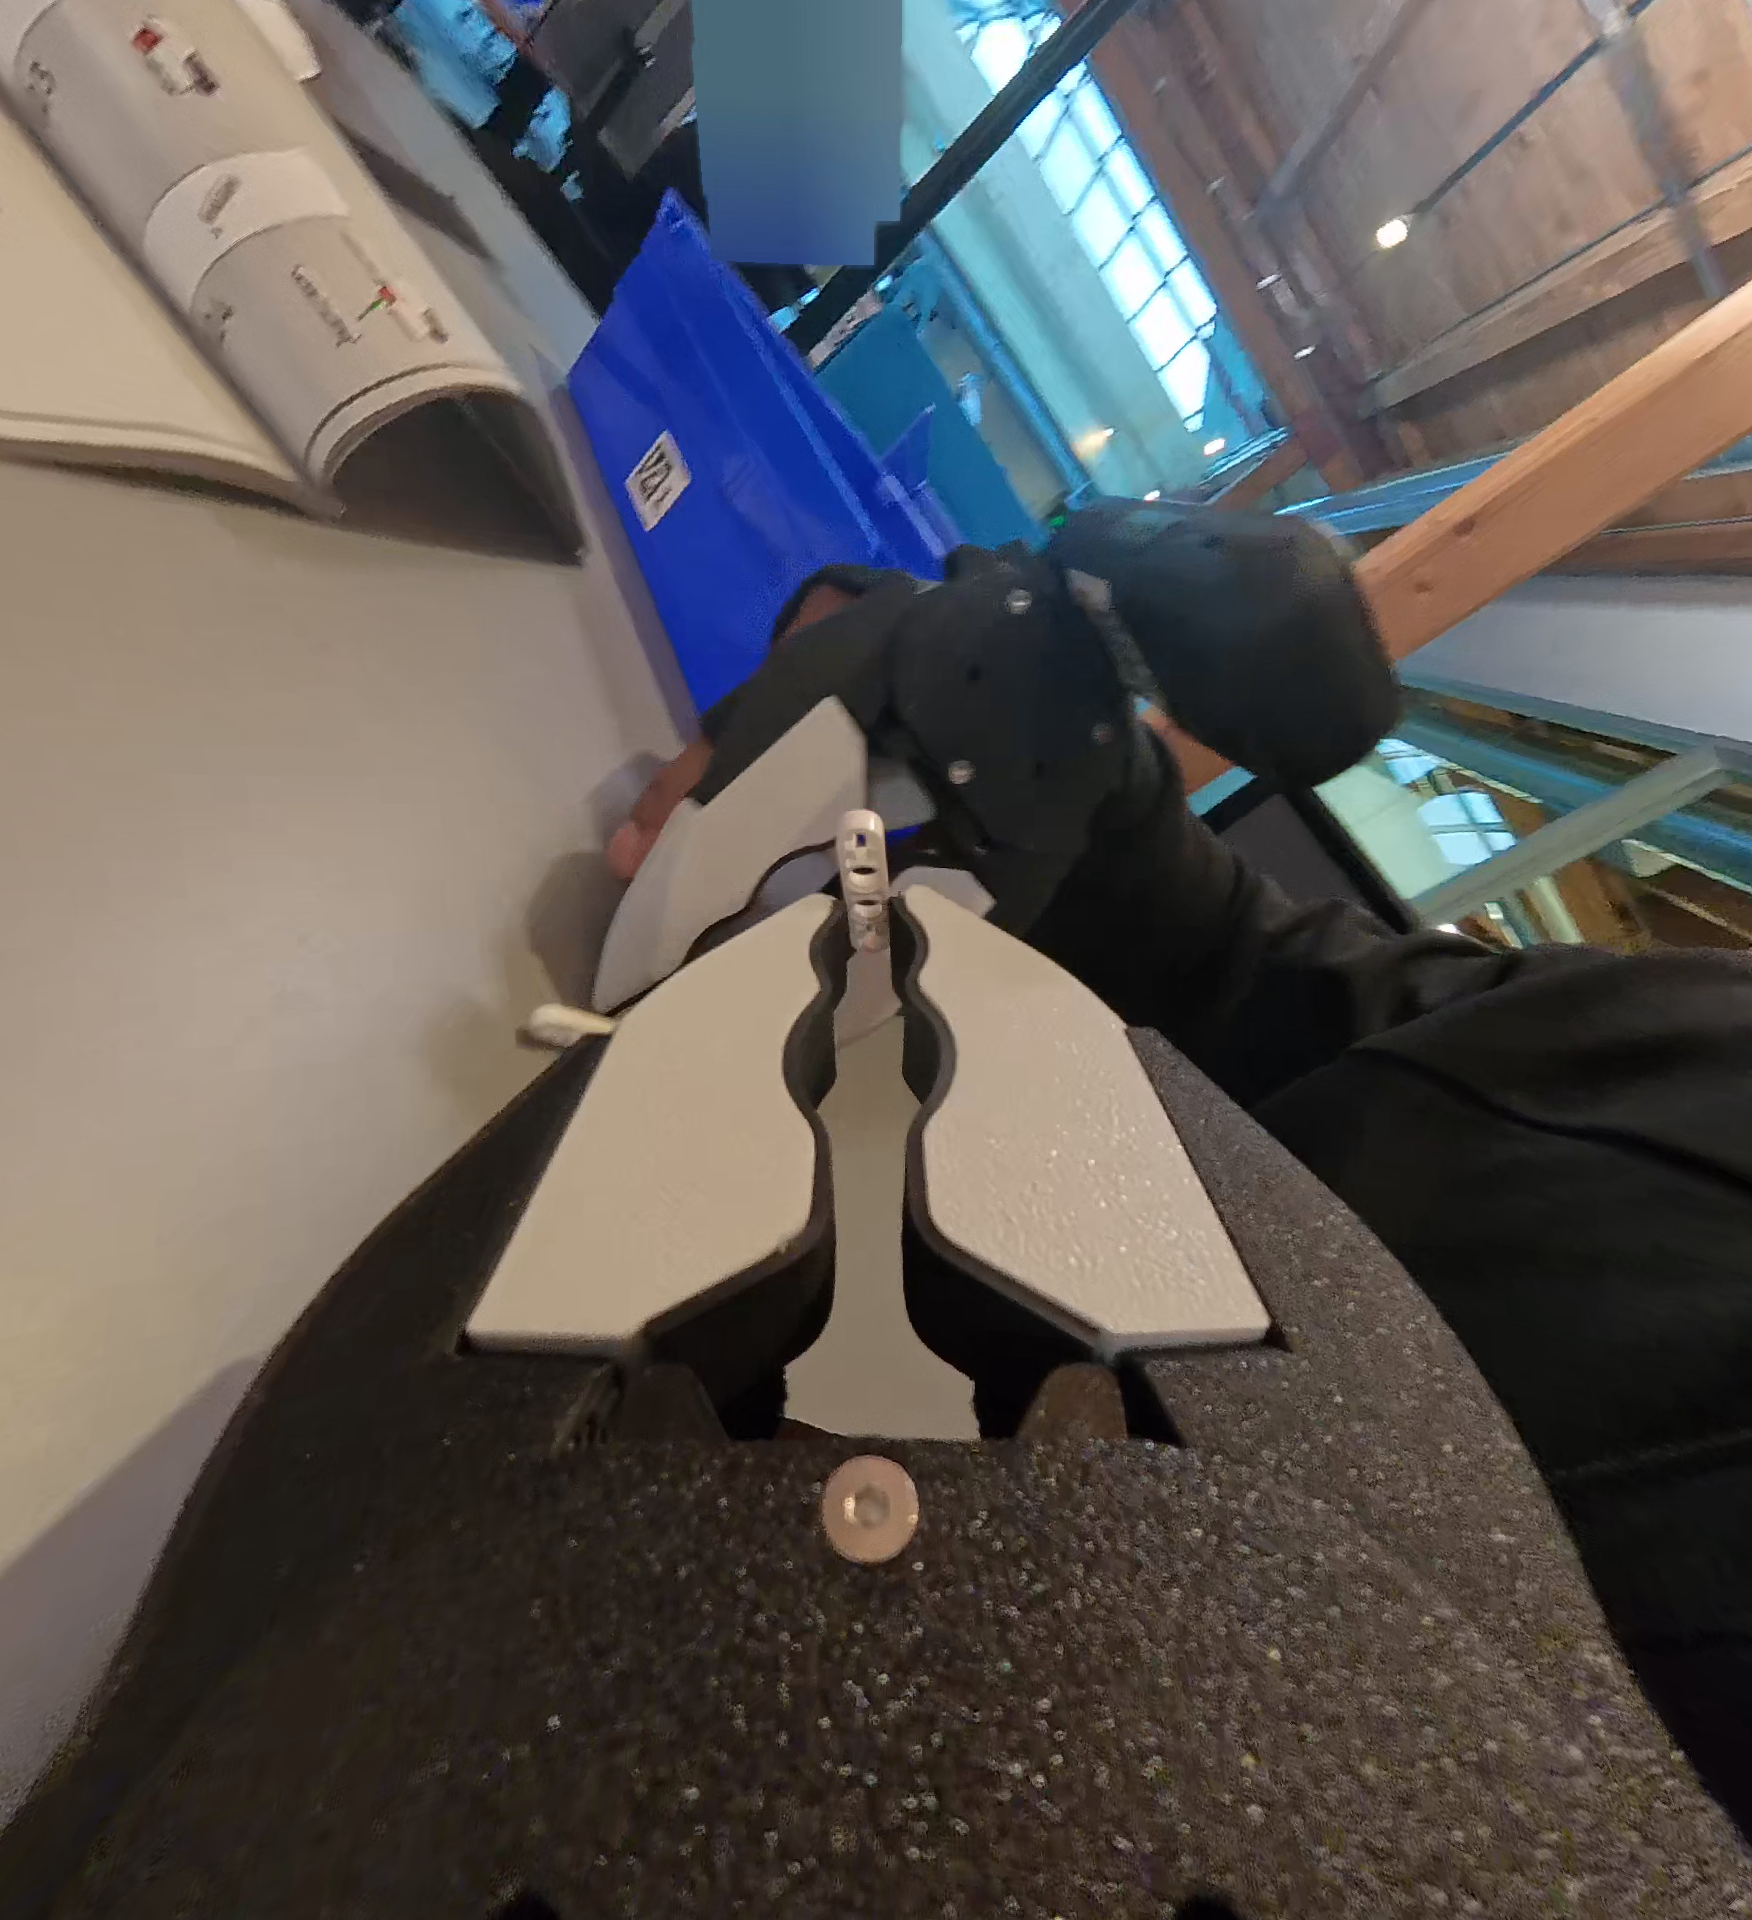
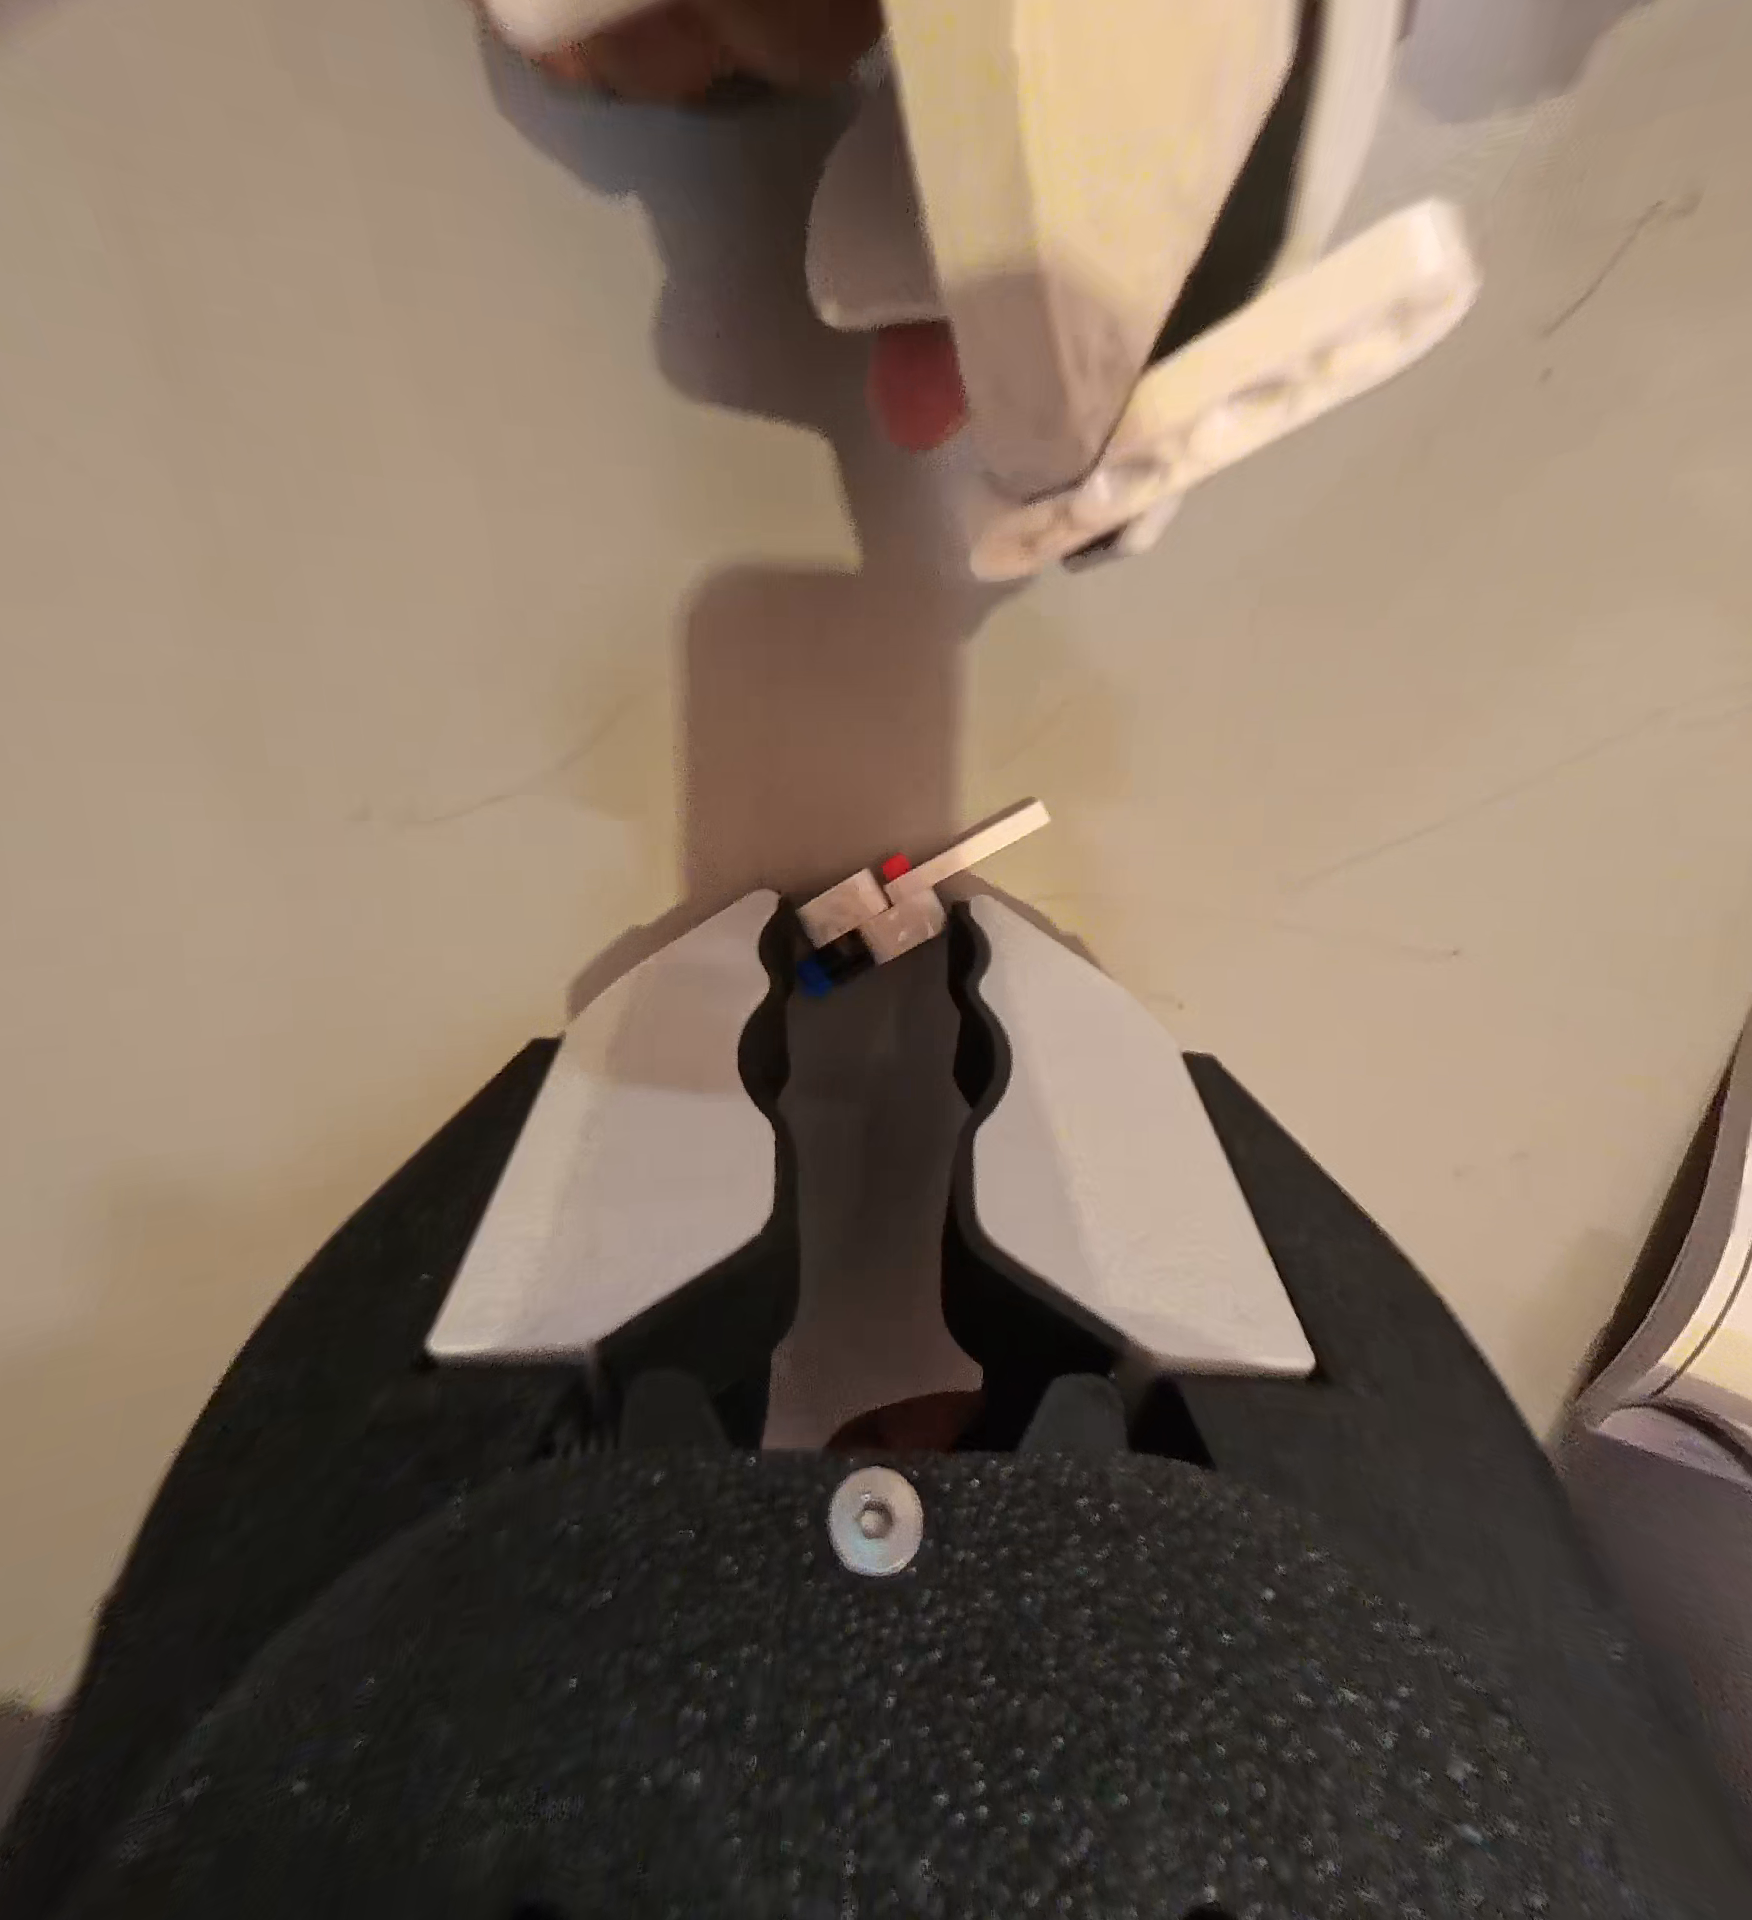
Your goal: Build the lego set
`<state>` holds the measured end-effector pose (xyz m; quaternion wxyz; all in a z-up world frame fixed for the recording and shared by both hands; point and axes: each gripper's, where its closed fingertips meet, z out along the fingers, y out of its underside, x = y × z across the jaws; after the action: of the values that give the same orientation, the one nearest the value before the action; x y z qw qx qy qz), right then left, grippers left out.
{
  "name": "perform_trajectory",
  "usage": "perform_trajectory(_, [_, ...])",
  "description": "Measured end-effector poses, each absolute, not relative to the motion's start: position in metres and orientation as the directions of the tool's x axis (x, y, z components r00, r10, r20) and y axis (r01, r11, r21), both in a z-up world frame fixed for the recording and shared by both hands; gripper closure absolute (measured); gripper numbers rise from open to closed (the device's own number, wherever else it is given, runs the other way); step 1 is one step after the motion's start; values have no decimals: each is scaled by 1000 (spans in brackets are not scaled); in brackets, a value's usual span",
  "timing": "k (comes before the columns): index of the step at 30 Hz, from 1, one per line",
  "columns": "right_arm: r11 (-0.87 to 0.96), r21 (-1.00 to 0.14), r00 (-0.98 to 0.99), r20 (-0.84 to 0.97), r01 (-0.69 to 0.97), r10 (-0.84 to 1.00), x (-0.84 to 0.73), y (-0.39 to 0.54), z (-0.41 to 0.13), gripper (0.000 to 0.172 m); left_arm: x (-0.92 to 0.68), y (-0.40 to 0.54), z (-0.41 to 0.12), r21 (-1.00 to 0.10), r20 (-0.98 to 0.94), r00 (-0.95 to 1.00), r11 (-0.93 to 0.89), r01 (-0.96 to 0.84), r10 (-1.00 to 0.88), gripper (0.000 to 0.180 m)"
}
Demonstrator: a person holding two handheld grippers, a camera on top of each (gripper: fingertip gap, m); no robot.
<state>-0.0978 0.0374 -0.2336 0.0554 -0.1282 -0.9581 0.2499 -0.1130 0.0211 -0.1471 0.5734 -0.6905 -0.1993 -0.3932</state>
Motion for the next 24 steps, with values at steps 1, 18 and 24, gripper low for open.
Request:
perform_trajectory(1, [826, -516, -949, 77, 225, 306, -100, 36, -233, 144, -113, 22, -153, -630, 773, 620, -282, 723, -137, 173])
perform_trajectory(18, [631, -772, -624, 458, 74, 633, -109, 36, -180, 144, -113, 38, -167, -651, 738, 673, -320, 688, -56, 173])
perform_trajectory(24, [634, -770, -613, 468, 71, 637, -105, 40, -179, 144, -108, 43, -168, -678, 708, 703, -344, 649, -71, 173])
